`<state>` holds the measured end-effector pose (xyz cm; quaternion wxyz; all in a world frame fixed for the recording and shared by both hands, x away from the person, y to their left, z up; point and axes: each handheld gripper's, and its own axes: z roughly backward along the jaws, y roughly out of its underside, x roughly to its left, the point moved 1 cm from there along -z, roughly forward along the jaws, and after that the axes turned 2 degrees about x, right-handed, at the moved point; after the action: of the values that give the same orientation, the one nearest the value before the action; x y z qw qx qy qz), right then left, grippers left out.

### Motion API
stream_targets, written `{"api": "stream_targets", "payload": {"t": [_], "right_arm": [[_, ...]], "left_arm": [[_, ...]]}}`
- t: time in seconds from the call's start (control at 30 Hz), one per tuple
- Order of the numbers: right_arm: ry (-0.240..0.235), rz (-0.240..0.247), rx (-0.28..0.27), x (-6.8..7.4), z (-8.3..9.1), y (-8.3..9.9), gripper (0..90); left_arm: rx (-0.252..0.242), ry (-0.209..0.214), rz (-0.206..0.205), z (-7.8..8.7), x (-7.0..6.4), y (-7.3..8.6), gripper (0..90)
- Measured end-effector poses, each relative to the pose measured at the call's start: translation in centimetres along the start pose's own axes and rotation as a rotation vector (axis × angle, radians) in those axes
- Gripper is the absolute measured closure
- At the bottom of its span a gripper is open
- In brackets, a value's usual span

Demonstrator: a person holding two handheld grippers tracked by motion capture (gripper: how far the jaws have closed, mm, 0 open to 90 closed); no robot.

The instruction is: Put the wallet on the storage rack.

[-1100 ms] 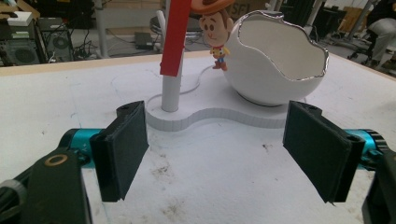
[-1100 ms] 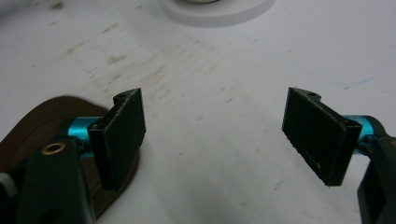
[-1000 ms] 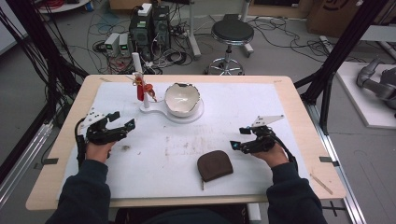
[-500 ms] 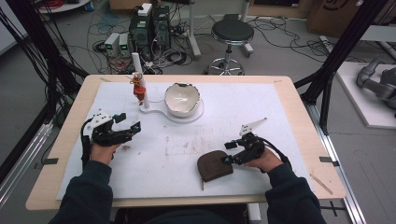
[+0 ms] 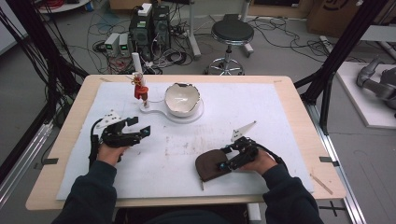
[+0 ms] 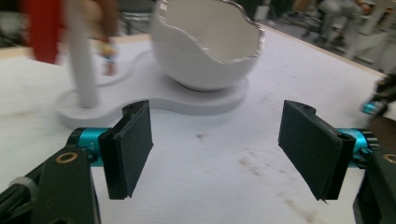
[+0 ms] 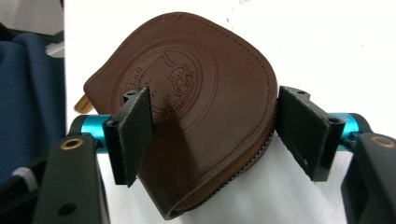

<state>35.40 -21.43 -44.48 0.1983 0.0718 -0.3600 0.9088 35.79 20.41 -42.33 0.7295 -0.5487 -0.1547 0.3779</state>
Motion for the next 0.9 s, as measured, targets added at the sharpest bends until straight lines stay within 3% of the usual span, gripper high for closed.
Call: {"api": "stream_targets", "payload": {"t": [0.03, 0.07, 0.1, 0.17, 0.23, 0.3, 0.33, 0.63, 0.67, 0.9], "right_arm": [[0.012, 0.014, -0.003, 0.1, -0.1, -0.2, 30.9], [0.027, 0.027, -0.006, 0.3, -0.2, -0.4, 31.5], [0.037, 0.043, -0.010, 0.4, -0.3, -0.6, 32.0], [0.052, 0.059, -0.016, 0.5, -0.4, -0.8, 35.0], [0.096, 0.128, -0.036, 0.9, -0.6, -1.3, 35.6], [0.103, 0.150, -0.038, 1.1, -0.6, -1.3, 36.1], [0.108, 0.163, -0.042, 1.1, -0.6, -1.3, 36.4], [0.171, 0.277, -0.066, 2.0, -0.5, -1.7, 39.8], [0.191, 0.311, -0.070, 2.3, -0.5, -1.8, 40.6], [0.222, 0.363, -0.074, 2.7, -0.5, -2.0, 41.0]], "left_arm": [[0.000, 0.000, 0.000, 0.0, 0.0, 0.0, 25.8], [0.026, 0.047, -0.008, -0.9, -1.0, 0.0, 25.9], [0.026, 0.047, -0.008, -0.9, -1.0, 0.0, 25.8], [0.049, 0.097, -0.012, -1.8, -2.1, 0.0, 25.9], [0.083, 0.142, -0.022, -2.8, -3.2, 0.2, 25.9], [0.137, 0.206, -0.025, -4.2, -4.9, 0.6, 25.8], [0.137, 0.206, -0.025, -4.2, -4.9, 0.6, 25.8], [0.239, 0.354, -0.019, -6.6, -8.0, 1.3, 25.8], [0.252, 0.366, -0.016, -6.9, -8.3, 1.4, 25.8], [0.334, 0.462, 0.014, -8.3, -9.7, 2.2, 27.9]]}}
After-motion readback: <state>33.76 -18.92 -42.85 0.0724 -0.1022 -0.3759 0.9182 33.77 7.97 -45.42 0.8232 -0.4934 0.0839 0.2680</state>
